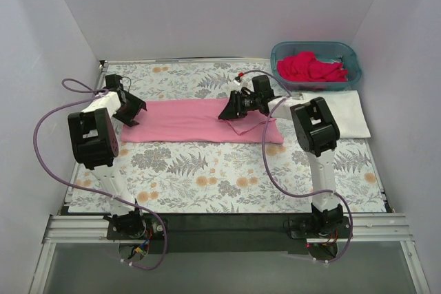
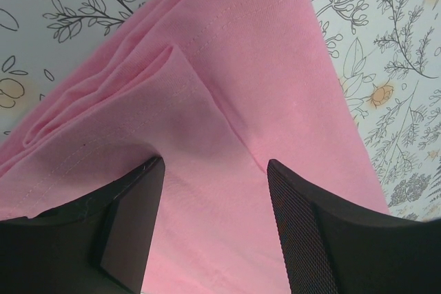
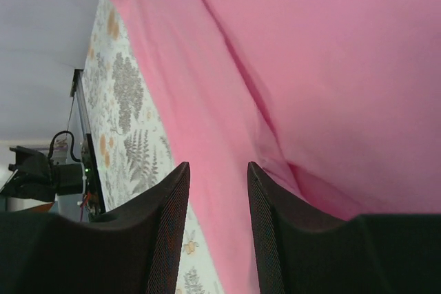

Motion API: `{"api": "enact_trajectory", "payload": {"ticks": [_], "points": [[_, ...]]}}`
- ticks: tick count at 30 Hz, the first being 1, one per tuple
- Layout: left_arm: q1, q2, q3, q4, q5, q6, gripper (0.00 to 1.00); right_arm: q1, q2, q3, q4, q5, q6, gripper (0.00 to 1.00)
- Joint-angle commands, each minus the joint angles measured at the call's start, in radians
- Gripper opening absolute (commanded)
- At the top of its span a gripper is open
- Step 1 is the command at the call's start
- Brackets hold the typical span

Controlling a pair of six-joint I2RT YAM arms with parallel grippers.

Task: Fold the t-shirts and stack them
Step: Fold the tshirt

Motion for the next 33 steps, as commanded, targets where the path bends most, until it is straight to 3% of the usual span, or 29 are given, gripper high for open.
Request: {"api": "enact_trajectory", "payload": {"ticks": [1,8,14,19,26,33], "points": [[0.027,-0.010,-0.061,-0.070,-0.084,0.000,0.58,-0.023,0.071,0.047,0.058,-0.014,0.015,0.39],[0.068,-0.033,-0.128,-0.058,-0.102,0.015,0.58,-0.067,0.146,0.070,0.073,0.015,0.032,0.39],[0.068,-0.072,-0.118,-0.064,-0.081,0.059,0.59,-0.077,0.021,0.027,0.073,-0.031,0.026,0.39],[0.068,-0.102,-0.130,-0.067,-0.109,0.076,0.59,-0.097,-0.111,-0.124,0.080,-0.017,0.002,0.40],[0.068,-0.080,-0.152,-0.064,-0.116,0.050,0.59,-0.222,-0.108,-0.335,0.141,0.046,-0.008,0.39],[0.068,-0.105,-0.162,-0.068,-0.141,0.056,0.59,-0.285,-0.159,-0.419,0.175,0.038,0.006,0.40]]}}
